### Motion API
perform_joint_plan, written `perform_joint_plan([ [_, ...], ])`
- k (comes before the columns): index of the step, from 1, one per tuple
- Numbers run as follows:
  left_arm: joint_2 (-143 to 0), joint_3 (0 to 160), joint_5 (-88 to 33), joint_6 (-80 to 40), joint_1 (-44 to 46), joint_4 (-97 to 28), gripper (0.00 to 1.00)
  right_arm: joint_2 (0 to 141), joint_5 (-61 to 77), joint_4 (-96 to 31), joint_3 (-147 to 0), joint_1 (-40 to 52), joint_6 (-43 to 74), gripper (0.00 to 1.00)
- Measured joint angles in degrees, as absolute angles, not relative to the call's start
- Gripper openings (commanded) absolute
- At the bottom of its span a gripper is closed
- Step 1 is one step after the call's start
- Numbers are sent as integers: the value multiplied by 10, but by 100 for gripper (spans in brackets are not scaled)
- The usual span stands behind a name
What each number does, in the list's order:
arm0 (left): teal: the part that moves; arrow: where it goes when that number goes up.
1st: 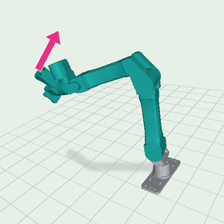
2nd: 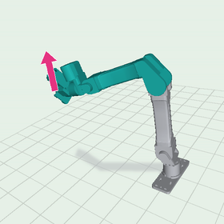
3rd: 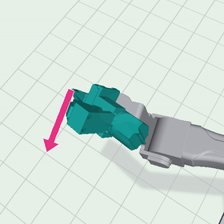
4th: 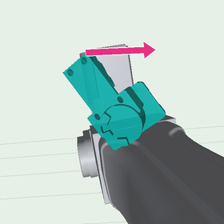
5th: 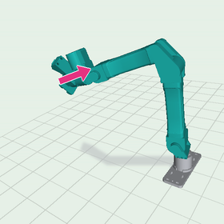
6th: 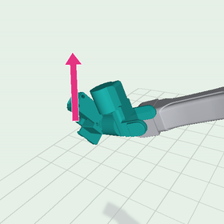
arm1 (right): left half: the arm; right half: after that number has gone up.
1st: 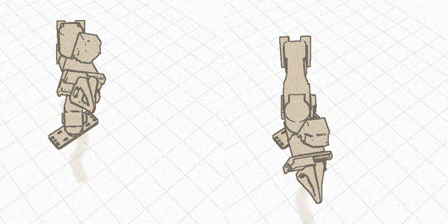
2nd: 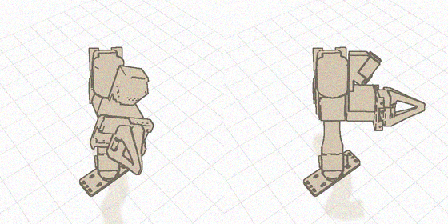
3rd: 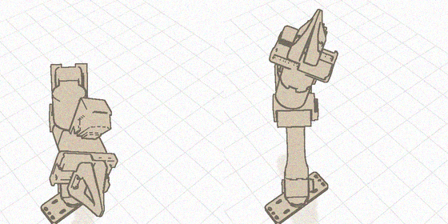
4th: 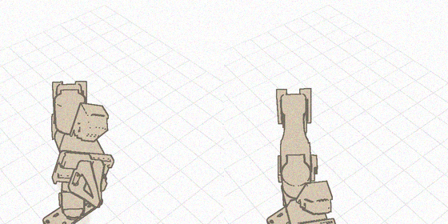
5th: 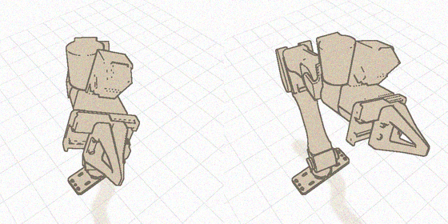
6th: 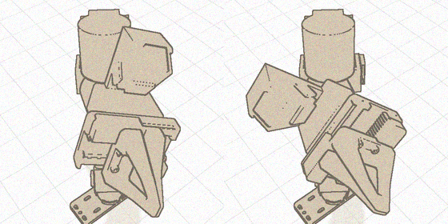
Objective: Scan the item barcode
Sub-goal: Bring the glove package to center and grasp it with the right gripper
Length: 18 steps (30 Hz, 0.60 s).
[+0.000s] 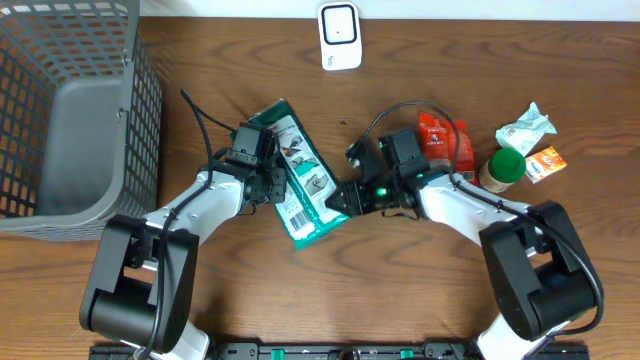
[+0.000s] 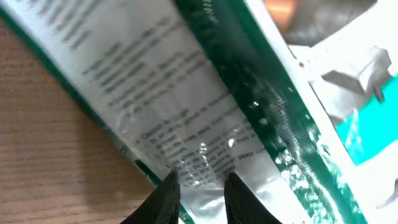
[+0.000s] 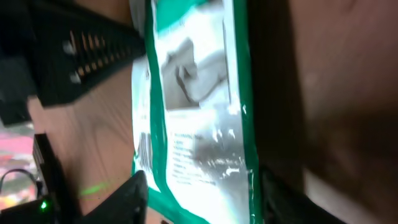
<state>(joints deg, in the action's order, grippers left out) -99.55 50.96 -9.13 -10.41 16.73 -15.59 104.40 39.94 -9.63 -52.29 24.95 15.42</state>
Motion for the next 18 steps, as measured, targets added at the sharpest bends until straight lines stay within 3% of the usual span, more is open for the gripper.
perform_joint_plan([
  [2,-995,510,-91,-104,167,-156,26,1044,399,-110,-519,267,155,35],
  [6,-995,511,-91,-104,167,-163,26,1044,402,-144,-516,301,161,39],
  [12,-995,514,-93,-104,167,-176,26,1034,405,-180,-514,314,181,75],
  [15,-995,514,-93,-104,167,-176,26,1014,402,-167,-513,305,183,85],
  [18,-995,514,-93,-104,167,-176,27,994,388,-128,-513,276,184,87],
])
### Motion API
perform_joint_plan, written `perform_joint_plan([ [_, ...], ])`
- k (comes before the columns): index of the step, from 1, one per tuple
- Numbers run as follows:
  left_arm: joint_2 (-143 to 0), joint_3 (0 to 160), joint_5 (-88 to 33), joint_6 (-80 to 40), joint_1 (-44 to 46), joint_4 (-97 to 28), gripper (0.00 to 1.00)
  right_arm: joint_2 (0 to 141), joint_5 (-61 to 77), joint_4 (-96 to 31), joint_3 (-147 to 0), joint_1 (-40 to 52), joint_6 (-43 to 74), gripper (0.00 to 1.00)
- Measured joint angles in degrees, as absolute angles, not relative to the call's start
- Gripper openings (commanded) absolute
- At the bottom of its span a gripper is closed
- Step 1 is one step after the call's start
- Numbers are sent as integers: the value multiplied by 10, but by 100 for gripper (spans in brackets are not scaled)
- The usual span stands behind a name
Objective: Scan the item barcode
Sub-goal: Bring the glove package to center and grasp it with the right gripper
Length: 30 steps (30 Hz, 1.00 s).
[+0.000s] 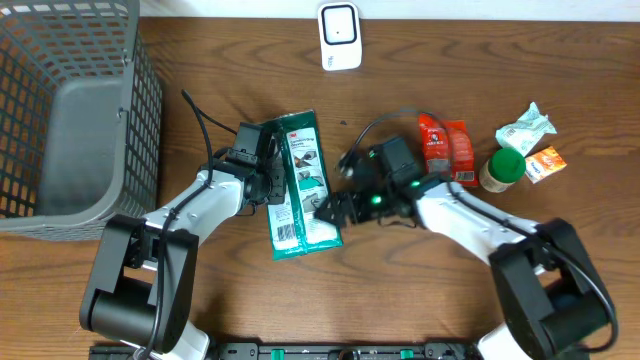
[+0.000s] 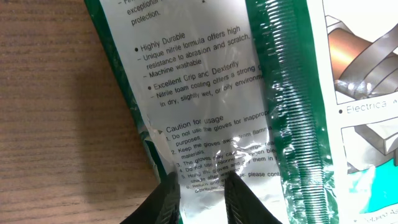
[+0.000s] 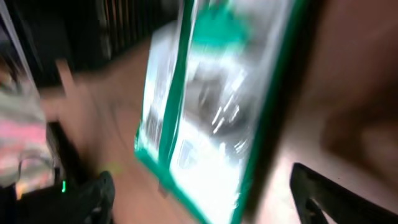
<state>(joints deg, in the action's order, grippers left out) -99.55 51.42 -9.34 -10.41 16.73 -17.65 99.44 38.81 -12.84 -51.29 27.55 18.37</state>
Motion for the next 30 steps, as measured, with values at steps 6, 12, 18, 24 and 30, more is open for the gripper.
perform_joint_plan([
  [6,-995,515,-94,-104,167,-177,27,1005,390,-54,-513,192,178,83],
  [12,-995,515,-94,-104,168,-180,26,1074,442,31,-512,185,173,75],
  [18,-999,522,-96,-89,182,-200,26,1103,475,57,-512,188,172,73],
  [24,-1000,523,-102,-68,221,-200,26,1119,485,79,-512,206,171,72],
  [30,-1000,523,-104,-59,241,-197,26,1125,492,79,-513,234,173,62],
])
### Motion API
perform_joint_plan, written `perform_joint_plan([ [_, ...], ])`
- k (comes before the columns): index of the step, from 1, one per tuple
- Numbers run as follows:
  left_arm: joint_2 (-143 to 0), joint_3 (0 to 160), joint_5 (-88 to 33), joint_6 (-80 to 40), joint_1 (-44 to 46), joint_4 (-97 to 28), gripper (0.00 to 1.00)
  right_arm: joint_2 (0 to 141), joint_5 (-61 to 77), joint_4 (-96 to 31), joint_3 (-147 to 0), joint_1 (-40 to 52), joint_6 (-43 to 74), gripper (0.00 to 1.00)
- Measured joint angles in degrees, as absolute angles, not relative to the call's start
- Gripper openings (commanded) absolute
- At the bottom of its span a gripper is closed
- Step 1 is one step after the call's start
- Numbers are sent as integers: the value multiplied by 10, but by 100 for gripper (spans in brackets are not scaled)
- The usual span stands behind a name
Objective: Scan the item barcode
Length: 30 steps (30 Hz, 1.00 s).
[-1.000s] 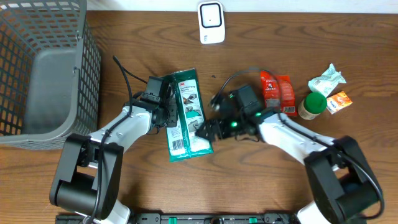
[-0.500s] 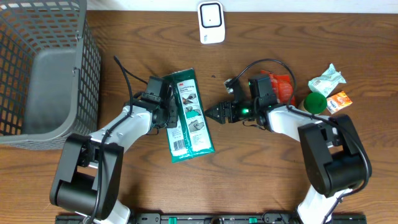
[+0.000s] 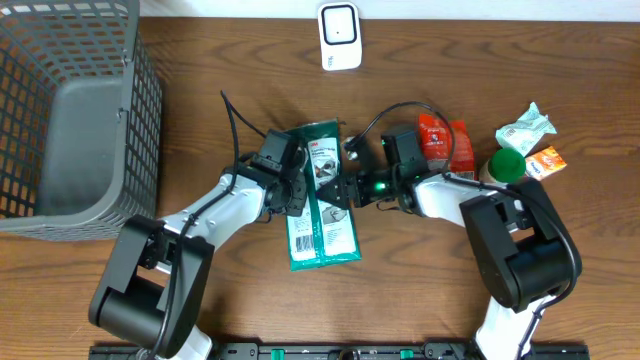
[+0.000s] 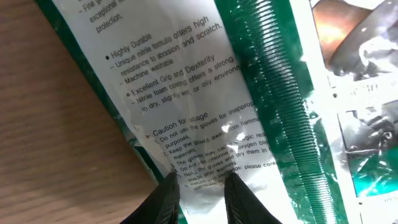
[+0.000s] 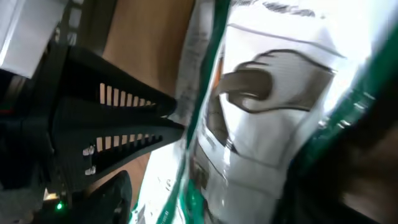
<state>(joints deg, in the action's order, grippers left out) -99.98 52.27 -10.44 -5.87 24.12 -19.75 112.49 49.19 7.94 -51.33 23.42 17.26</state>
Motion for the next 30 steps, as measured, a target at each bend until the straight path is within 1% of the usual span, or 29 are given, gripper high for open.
perform_joint_plan([
  [3,-1000,523,-114,-57,248,-198,26,1125,494,67,-514,247,174,59],
  [9,-1001,523,-131,-57,255,-198,26,1126,494,54,-514,270,175,46],
  [11,-1001,523,-134,-57,255,-198,26,1127,490,53,-514,273,176,37],
  [12,-1001,523,-134,-57,255,-198,26,1128,488,53,-514,275,175,27],
  [14,-1001,523,-135,-57,255,-199,26,1130,478,51,-514,278,176,16],
  [17,-1000,523,-134,-57,255,-199,27,1132,470,48,-514,278,178,11],
  [19,-997,523,-134,-57,255,-201,32,1132,471,43,-514,276,177,3],
  [20,-994,523,-133,-59,254,-204,33,1132,472,39,-514,275,176,1],
  [23,-969,522,-129,-66,250,-207,41,1128,478,25,-514,268,171,1],
  [25,-932,522,-123,-74,243,-207,47,1116,478,7,-514,261,160,1],
  [28,-860,522,-117,-88,226,-210,51,1082,472,-16,-512,252,145,1],
  [30,-809,522,-116,-95,209,-221,58,1039,463,-40,-512,246,130,1],
])
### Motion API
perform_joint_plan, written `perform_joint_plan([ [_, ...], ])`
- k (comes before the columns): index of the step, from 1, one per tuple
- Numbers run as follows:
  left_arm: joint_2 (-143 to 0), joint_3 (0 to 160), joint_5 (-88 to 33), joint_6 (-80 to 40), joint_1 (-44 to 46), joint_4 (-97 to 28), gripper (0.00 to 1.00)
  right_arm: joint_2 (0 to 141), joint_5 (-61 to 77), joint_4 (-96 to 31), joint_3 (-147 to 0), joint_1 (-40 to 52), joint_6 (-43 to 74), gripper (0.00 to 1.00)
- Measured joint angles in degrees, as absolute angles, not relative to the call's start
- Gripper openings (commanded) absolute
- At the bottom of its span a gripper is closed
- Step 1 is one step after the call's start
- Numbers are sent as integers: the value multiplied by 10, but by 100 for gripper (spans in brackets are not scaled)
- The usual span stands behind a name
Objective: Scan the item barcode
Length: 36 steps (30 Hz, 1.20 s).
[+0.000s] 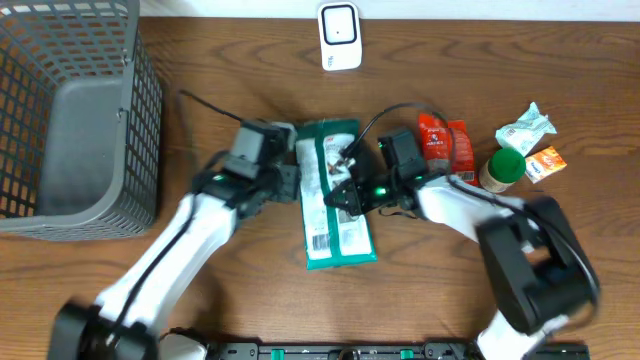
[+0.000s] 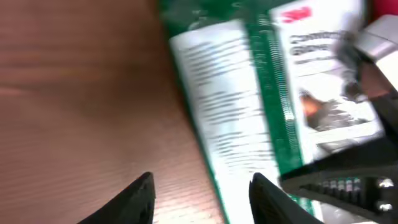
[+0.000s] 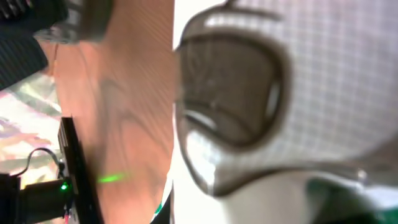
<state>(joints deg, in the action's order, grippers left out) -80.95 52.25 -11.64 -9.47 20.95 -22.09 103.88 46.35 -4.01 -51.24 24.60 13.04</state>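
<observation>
The green and silver package (image 1: 335,235) lies lengthwise on the table, printed side up, with a small barcode patch (image 1: 322,243) near its lower end. My left gripper (image 1: 288,183) sits just off its left edge. In the left wrist view this gripper (image 2: 202,199) is open, and the package (image 2: 249,112) runs under its right finger. My right gripper (image 1: 345,195) rests on the package's middle. The package (image 3: 261,93) fills the blurred right wrist view, pressed close; the jaws look shut on it. The white scanner (image 1: 339,37) stands at the far edge.
A grey wire basket (image 1: 60,60) fills the far left. To the right of my right arm lie a red packet (image 1: 440,145), a green-lidded jar (image 1: 503,168), a white wrapper (image 1: 525,125) and a small orange box (image 1: 546,163).
My left gripper has let go of the package, opened and drawn back to the left of it. The package now lies straighter and slightly further right, under my right gripper.
At first the package lay slanted between both arms, my left gripper shut on its edge and the right one open beside it. It then turned upright and shifted right in the left grip. Now the left is open and off it, the right on it.
</observation>
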Motion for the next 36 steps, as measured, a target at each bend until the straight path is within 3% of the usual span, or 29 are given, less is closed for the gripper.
perform_joint_plan([
  [4,-738,522,-99,-115,174,-246,59,935,439,-129,-528,243,103,1],
  [8,-689,523,-66,-132,124,-270,61,863,375,-351,-623,243,40,1],
  [10,-683,523,-53,-135,102,-273,73,857,335,-457,-690,246,5,1],
  [16,-686,522,-25,-146,55,-281,77,857,171,-635,-861,302,-95,1],
  [19,-689,522,-13,-153,32,-282,77,856,96,-641,-894,338,-121,1],
  [21,-689,522,-10,-155,23,-286,82,856,51,-633,-901,357,-129,1],
  [36,-689,522,0,-183,0,-302,83,946,-192,-609,-964,419,-205,1],
])
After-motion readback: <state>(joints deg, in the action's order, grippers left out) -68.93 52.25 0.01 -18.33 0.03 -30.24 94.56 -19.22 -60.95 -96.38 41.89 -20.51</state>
